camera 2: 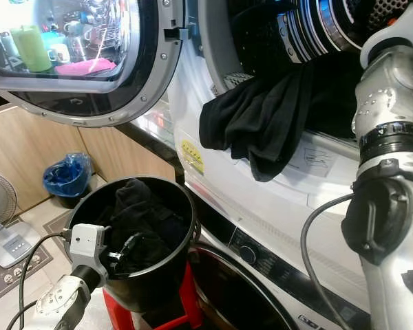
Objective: Clothes washing
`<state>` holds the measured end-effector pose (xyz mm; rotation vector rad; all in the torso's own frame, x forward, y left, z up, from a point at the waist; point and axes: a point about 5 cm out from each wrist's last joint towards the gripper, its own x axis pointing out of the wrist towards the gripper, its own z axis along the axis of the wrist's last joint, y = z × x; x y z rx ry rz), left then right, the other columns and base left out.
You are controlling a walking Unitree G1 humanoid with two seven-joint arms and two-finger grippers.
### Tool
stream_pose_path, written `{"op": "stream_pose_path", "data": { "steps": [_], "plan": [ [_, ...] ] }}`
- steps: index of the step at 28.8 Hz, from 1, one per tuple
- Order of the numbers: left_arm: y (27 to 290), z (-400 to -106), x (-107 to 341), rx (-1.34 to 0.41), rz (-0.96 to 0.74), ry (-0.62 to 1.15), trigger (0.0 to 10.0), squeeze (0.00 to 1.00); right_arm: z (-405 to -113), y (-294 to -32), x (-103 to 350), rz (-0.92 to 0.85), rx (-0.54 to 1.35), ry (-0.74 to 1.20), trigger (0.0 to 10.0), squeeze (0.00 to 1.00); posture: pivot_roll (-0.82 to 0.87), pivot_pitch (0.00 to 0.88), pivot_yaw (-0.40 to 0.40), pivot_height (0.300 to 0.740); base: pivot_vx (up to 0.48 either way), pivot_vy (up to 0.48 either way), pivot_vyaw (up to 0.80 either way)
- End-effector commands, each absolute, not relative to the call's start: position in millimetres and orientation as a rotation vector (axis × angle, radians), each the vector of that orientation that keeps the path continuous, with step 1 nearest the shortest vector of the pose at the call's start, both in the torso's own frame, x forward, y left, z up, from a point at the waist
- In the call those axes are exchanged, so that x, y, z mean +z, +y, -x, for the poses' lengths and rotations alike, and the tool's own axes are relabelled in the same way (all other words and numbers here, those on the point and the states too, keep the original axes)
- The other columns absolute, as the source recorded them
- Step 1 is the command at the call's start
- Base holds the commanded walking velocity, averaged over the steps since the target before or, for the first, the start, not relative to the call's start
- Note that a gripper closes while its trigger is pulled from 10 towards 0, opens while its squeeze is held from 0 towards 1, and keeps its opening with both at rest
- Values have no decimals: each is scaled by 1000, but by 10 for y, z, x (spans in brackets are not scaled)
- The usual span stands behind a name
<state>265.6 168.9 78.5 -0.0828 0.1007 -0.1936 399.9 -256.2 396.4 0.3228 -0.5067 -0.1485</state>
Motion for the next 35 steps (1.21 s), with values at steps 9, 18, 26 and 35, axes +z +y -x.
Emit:
{"op": "stream_pose_path", "data": {
  "steps": [9, 18, 26, 35],
  "plan": [
    [1666, -2622, 787, -216, 92, 91, 10000, 0, -3753, -2652, 4184, -532, 183, -842, 10000, 0, 43, 59, 10, 740, 0, 0, 0],
    [1652, -2625, 788, -227, 96, 89, 10000, 0, -3521, -2509, 4178, -487, 597, -954, 10000, 0, 46, 59, 11, 740, 0, 0, 0],
    [1650, -2620, 782, -239, 92, 91, 10000, 0, -3192, -2230, 3938, -350, 970, -906, 10000, 0, 43, 54, 11, 740, 0, 0, 0],
    [1621, -2611, 766, -257, 93, 94, 10000, 0, -2809, -1954, 3830, -318, 1233, -877, 10000, 0, 40, 47, 9, 740, 0, 0, 0]
  ]
}}
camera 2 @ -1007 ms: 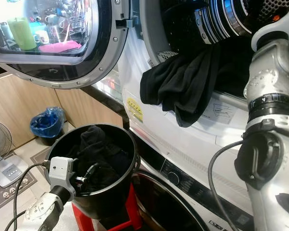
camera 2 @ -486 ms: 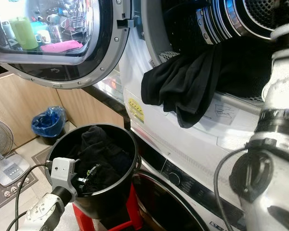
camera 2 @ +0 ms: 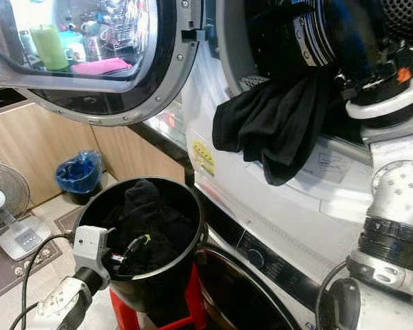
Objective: Clothes washing
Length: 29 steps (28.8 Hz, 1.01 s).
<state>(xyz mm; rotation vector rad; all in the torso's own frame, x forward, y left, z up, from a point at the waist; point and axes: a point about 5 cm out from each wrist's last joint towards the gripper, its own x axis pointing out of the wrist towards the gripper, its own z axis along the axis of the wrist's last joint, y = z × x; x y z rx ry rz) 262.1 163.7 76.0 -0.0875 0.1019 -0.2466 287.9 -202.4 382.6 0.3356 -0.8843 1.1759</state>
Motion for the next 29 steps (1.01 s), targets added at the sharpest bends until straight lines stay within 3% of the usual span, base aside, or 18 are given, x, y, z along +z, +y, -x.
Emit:
{"op": "stream_pose_path", "data": {
  "steps": [1, 8, 15, 24, 29],
  "plan": [
    [1617, -2611, 765, -259, 92, 94, 10000, 0, -2760, -1904, 3806, -303, 1263, -864, 10000, 0, 43, 44, 8, 740, 0, 0, 0],
    [1608, -2608, 760, -265, 92, 93, 10000, 0, -2437, -1629, 3402, -181, 1407, -721, 10000, 0, 45, 42, 0, 740, 0, 0, 0],
    [1597, -2603, 744, -268, 89, 97, 10000, 0, -2417, -1544, 3052, -121, 1368, -542, 10000, 0, 47, 53, -5, 740, 0, 0, 0],
    [1631, -2589, 713, -262, 73, 105, 10000, 0, -2279, -1592, 2777, -120, 1359, -431, 10000, 0, 48, 59, -6, 740, 0, 0, 0],
    [1664, -2598, 703, -251, 67, 108, 10000, 0, -2234, -1603, 2297, -50, 1324, -181, 10000, 0, 46, 61, -5, 740, 0, 0, 0]
  ]
}}
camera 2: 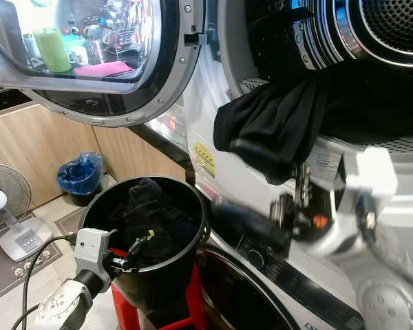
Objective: Clothes washing
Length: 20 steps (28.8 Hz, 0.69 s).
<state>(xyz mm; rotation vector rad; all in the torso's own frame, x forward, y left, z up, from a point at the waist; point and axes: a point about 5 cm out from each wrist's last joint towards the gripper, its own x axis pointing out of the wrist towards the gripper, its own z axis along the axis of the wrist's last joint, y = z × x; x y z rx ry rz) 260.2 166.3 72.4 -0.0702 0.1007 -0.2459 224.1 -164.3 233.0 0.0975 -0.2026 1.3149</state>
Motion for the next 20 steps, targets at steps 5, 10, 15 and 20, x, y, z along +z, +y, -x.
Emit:
{"op": "stream_pose_path", "data": {
  "steps": [5, 10, 15, 20],
  "plan": [
    [1658, -2603, 700, -253, 65, 109, 10000, 0, -2344, -1523, 1983, -30, 1191, -79, 10000, 0, 48, 61, -3, 740, 0, 0, 0],
    [1669, -2597, 695, -250, 60, 108, 10000, 0, -2502, -1484, 1896, -60, 1021, -89, 10000, 0, 55, 62, -2, 740, 0, 0, 0],
    [1674, -2593, 692, -246, 59, 109, 10000, 0, -2601, -1449, 1771, -37, 886, -76, 10000, 0, 54, 63, -3, 740, 0, 0, 0],
    [1665, -2589, 690, -245, 59, 107, 10000, 0, -2710, -1362, 1704, -63, 760, -87, 10000, 0, 63, 57, -5, 740, 0, 0, 0]
  ]
}}
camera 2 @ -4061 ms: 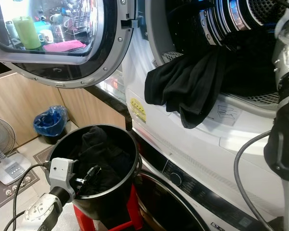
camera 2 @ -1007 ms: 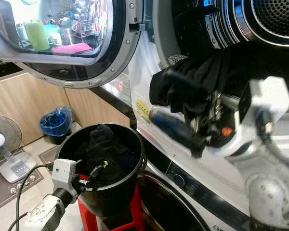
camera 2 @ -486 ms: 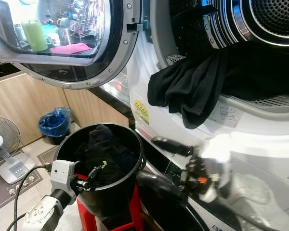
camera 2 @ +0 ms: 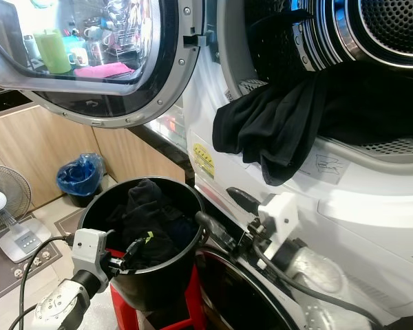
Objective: Clothes washing
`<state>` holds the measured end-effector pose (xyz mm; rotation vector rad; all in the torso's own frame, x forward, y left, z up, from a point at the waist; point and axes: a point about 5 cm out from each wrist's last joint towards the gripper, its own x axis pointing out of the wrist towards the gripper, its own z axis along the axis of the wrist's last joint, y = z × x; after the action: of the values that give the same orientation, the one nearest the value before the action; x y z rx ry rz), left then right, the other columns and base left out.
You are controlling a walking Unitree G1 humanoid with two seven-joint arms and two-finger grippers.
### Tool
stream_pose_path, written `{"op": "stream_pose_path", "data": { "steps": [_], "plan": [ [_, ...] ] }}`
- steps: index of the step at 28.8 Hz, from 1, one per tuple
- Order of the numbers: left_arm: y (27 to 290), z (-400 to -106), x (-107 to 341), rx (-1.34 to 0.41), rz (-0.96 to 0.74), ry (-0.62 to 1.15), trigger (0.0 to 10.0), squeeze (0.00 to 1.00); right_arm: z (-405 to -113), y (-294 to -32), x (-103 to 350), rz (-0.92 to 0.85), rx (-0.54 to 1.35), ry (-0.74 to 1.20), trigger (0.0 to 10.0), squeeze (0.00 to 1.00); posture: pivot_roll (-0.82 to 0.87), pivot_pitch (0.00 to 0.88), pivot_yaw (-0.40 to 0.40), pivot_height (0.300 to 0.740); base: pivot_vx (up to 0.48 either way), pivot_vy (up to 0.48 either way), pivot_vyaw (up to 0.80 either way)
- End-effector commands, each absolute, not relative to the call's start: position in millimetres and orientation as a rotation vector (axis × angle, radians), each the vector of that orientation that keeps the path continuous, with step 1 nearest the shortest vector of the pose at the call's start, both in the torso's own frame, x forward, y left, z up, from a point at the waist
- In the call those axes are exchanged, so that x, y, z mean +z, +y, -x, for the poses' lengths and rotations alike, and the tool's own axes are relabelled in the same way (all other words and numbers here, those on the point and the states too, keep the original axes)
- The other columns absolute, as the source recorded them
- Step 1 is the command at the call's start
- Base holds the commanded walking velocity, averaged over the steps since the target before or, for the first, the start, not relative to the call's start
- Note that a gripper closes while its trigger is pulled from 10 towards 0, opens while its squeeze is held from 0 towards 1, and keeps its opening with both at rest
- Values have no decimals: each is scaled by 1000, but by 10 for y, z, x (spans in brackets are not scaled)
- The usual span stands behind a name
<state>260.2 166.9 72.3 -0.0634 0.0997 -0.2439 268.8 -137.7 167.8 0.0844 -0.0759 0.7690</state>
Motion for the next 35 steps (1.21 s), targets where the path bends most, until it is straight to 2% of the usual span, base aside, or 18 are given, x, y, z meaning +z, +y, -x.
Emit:
{"op": "stream_pose_path", "data": {
  "steps": [1, 11, 26, 30, 35],
  "plan": [
    [1663, -2590, 691, -245, 60, 107, 10000, 0, -2724, -1340, 1703, -70, 745, -92, 10000, 0, 63, 57, -5, 740, 0, 0, 0],
    [1650, -2586, 690, -246, 62, 100, 10000, 0, -2943, -1264, 1743, -218, 464, -145, 10000, 0, 69, 39, -11, 740, 0, 0, 0],
    [1635, -2587, 693, -239, 72, 93, 10000, 0, -3040, -1288, 1946, -294, 375, -223, 10000, 0, 63, 52, -12, 740, 0, 0, 0],
    [1617, -2593, 690, -240, 77, 92, 10000, 0, -3065, -1271, 2030, -389, 361, -252, 10000, 0, 60, 57, -14, 740, 0, 0, 0],
    [1618, -2593, 689, -235, 79, 91, 10000, 0, -3071, -1254, 2095, -419, 371, -268, 10000, 0, 59, 59, -15, 740, 0, 0, 0]
  ]
}}
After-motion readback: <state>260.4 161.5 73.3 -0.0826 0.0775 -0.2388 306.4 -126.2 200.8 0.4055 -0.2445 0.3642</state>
